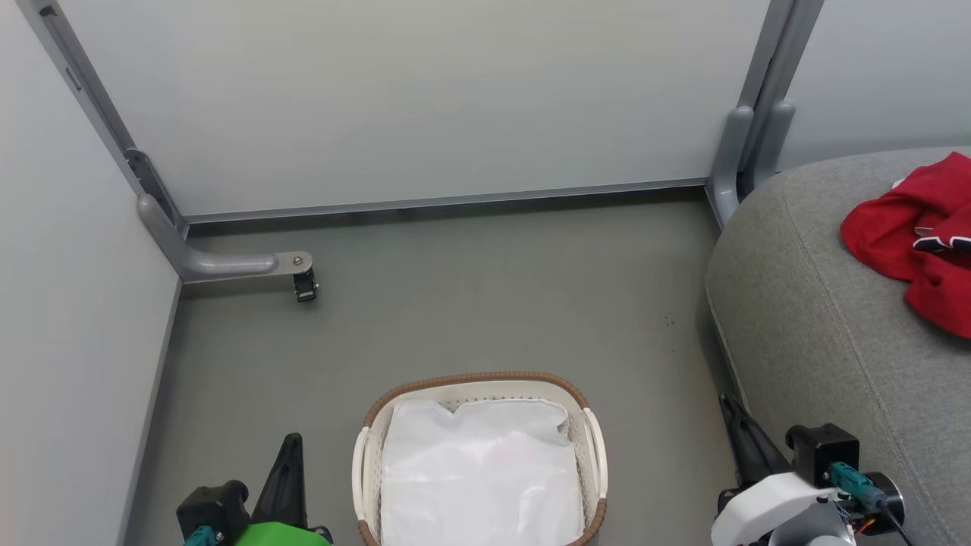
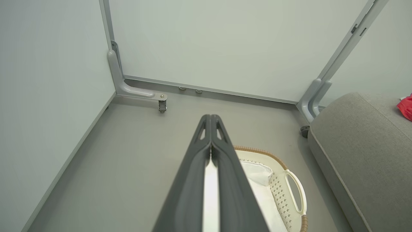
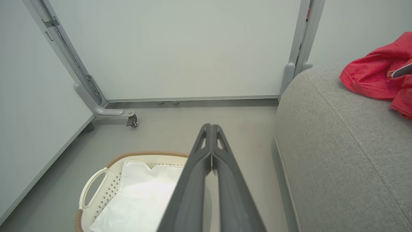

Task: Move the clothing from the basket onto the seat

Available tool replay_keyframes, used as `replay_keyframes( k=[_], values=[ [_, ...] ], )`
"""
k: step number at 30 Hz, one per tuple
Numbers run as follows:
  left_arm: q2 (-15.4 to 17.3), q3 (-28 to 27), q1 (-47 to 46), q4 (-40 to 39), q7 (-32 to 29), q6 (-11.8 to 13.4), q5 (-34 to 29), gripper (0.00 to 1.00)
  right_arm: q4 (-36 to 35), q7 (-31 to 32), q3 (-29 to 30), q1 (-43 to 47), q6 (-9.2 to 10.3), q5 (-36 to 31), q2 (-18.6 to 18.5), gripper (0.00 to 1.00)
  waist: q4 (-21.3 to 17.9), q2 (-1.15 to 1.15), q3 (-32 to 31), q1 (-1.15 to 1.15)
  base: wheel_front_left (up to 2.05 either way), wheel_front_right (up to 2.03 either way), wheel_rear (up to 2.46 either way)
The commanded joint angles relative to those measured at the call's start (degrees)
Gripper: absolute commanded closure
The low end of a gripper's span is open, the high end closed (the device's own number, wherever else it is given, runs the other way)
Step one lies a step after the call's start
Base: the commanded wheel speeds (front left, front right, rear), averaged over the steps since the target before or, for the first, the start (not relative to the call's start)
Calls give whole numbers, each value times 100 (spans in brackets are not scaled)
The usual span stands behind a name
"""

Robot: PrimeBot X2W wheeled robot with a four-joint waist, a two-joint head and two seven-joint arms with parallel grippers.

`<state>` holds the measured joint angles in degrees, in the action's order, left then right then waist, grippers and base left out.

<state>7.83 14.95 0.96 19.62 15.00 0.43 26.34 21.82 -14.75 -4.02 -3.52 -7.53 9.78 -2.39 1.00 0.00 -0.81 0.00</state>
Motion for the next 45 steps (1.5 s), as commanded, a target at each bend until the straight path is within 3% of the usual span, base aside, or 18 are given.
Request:
replay_keyframes(
  k=[1, 22, 45],
  values=[
    [-12, -75, -28, -61, -63, -26, 207, 100, -67, 63, 42, -65, 0, 252, -7, 100, -1, 0, 1, 0, 0, 0, 0],
    [-139, -635, -236, -201, -623, -234, 1920, 100, -280, 613, 311, -128, 1, 2397, -21, 100, -18, 0, 18, 0, 0, 0, 0],
    [-249, -1116, -409, -318, -1103, -420, 3388, 100, -448, 1090, 548, -188, 3, 4234, -35, 100, -36, 0, 36, 0, 0, 0, 0]
  ],
)
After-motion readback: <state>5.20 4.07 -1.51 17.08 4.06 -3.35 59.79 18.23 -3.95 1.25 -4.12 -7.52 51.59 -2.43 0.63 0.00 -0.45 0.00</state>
